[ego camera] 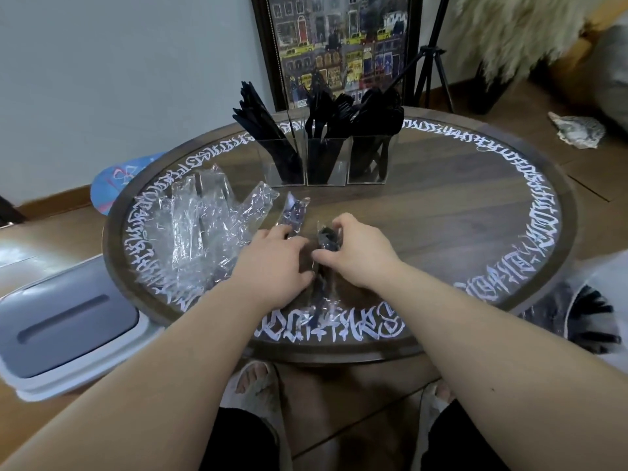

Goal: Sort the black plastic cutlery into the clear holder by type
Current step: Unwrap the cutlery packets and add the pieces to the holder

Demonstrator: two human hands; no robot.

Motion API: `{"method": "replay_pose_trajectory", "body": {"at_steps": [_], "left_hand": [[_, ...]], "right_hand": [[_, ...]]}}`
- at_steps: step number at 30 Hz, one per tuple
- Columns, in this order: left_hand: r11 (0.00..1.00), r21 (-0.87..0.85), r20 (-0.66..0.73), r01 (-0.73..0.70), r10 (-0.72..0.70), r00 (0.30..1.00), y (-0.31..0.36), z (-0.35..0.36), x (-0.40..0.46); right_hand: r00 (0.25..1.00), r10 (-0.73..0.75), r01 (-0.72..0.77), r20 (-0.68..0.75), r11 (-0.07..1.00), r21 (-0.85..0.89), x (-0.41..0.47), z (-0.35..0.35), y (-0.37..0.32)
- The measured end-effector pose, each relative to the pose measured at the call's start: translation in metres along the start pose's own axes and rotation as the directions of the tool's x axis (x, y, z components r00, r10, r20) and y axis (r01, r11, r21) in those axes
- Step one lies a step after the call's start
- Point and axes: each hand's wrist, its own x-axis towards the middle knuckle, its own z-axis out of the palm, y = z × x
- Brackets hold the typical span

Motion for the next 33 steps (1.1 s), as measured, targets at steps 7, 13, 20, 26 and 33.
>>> {"method": "replay_pose_trajectory", "body": {"at_steps": [7,13,20,26,33], "left_hand": [[0.998,-0.008,0.000,-0.055,0.055,0.999,0.009,0.000,0.009],[0.993,-0.116,-0.008,-0.011,0.010,1.000,0.000,-0.008,0.015],[0.711,-0.700,-0.176,-0.066,-0.083,0.981,0.036,-0.037,0.011],[0.368,-0.926,-0.140,-0.086,-0.122,0.983,0.054,-0.036,0.024],[0.045,-0.998,-0.056,-0.048,-0.202,0.978,0.055,-0.046,0.034]], "right_hand": [[0.994,0.063,-0.049,-0.088,0.986,0.159,0.011,-0.011,0.009],[0.975,0.197,-0.106,-0.107,0.827,0.551,0.005,-0.043,0.026],[0.988,0.082,0.033,-0.131,0.719,0.694,-0.009,-0.065,0.024],[0.992,-0.035,0.108,-0.122,0.732,0.672,-0.012,-0.068,0.021],[0.978,-0.013,0.077,-0.206,0.949,0.306,-0.013,-0.078,0.040]]}}
